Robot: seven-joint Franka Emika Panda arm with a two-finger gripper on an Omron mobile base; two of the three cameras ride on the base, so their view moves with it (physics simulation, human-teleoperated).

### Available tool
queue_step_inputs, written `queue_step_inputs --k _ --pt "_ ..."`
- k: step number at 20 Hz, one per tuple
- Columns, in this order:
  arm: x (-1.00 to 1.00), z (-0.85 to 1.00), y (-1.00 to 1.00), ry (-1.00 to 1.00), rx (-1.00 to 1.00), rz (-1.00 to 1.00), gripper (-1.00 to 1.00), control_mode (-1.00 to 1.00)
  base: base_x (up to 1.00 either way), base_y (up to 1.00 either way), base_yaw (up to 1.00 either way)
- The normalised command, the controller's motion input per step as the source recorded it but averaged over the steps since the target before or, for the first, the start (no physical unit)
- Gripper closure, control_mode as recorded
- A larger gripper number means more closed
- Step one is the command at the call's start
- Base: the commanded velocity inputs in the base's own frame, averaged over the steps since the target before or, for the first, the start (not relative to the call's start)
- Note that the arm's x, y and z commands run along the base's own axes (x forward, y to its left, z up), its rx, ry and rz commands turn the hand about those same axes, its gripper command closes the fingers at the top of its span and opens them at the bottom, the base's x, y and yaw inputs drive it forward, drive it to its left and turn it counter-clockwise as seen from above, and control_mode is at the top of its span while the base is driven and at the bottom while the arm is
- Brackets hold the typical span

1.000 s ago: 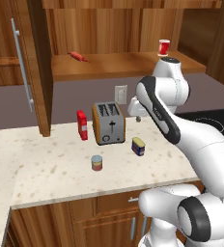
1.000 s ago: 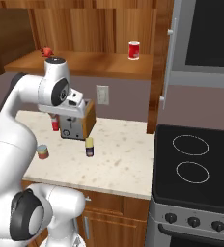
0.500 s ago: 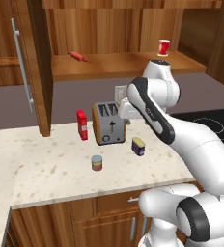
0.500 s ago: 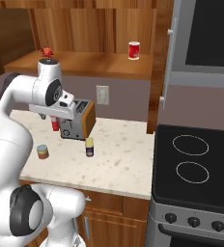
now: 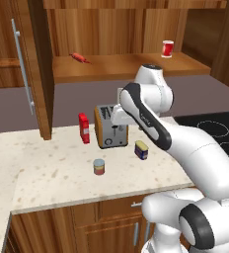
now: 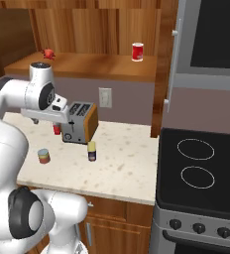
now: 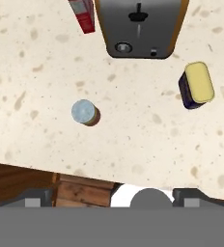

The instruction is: Pick the cans from the counter and place them in their designated side in the cabinet.

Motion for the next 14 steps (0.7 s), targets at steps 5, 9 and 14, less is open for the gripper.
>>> queue_step_inputs --k 5,9,14 --pt "-0.02 -0.07 0.13 -0.06 0.00 0.02 -1.00 -1.00 0.00 0.00 0.00" --pt "0.00 -0.11 0.17 -0.05 0.00 0.01 -1.00 -1.00 0.00 0.00 0.00" --pt "0.00 -0.17 0.23 -0.01 0.00 0.02 -1.00 -1.00 0.00 0.00 0.00"
